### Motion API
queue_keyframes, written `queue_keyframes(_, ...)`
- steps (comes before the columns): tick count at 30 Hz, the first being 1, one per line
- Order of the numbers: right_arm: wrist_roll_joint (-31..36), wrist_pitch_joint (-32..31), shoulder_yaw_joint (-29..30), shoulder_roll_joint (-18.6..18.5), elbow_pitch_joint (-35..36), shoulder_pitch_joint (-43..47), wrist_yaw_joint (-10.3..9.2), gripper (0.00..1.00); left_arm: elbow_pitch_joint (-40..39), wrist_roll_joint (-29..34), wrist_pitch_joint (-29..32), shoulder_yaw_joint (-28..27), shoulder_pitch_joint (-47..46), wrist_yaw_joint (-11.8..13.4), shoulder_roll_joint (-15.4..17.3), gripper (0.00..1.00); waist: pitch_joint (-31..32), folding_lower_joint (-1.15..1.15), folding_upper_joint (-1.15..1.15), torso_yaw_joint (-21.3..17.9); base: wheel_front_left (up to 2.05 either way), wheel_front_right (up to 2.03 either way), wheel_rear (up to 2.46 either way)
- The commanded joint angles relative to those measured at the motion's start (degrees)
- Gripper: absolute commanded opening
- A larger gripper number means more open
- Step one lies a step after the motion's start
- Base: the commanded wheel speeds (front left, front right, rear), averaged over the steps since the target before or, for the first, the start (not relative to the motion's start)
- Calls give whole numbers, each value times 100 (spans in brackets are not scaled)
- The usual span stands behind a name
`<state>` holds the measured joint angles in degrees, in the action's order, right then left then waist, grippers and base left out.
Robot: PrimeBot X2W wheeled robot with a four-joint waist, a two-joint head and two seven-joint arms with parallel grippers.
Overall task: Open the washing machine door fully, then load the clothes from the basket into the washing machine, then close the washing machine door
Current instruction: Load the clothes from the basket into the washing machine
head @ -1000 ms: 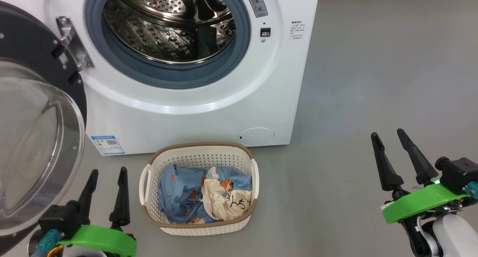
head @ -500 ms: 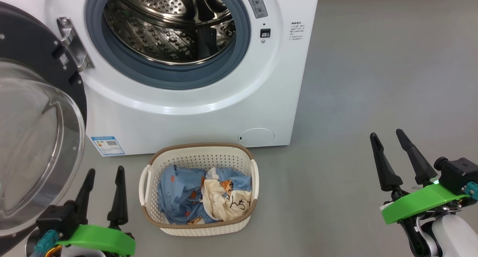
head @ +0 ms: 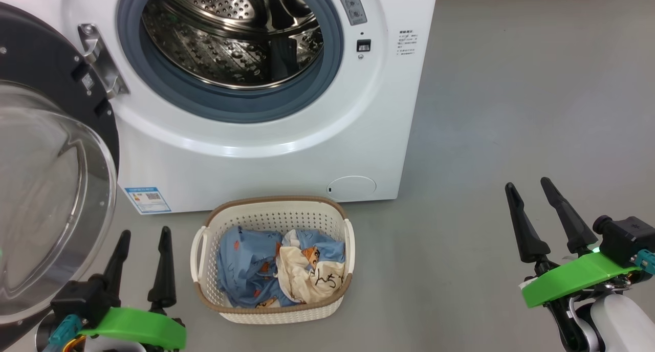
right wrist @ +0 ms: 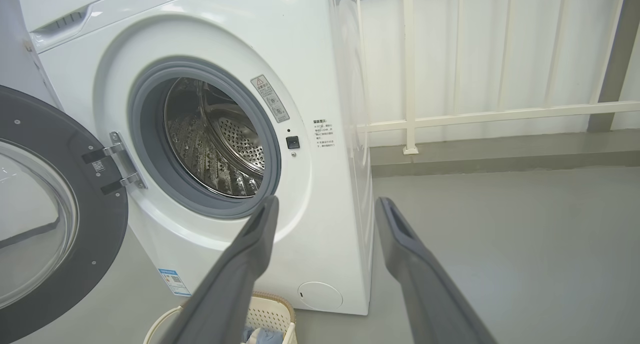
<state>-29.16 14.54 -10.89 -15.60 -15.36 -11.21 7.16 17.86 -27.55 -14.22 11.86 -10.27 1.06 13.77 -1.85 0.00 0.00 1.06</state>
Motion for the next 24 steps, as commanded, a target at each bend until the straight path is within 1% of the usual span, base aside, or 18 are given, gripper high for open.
queue_keyframes(1, 0, 46, -96, -79, 146, -109, 33, 100, -117, 75, -77, -205, -87, 11, 126, 100, 2, 0, 0, 5, 49, -49, 0)
queue_keyframes(5, -1, 46, -102, -92, 151, -101, 33, 100, -108, 82, -77, -199, -88, 3, 112, 100, 1, 0, 0, 16, 84, -84, 0)
queue_keyframes(24, -5, 46, -93, -88, 169, -138, 33, 100, -134, 101, -78, -283, -119, -27, 64, 100, -87, 0, 0, 52, 116, -116, 0)
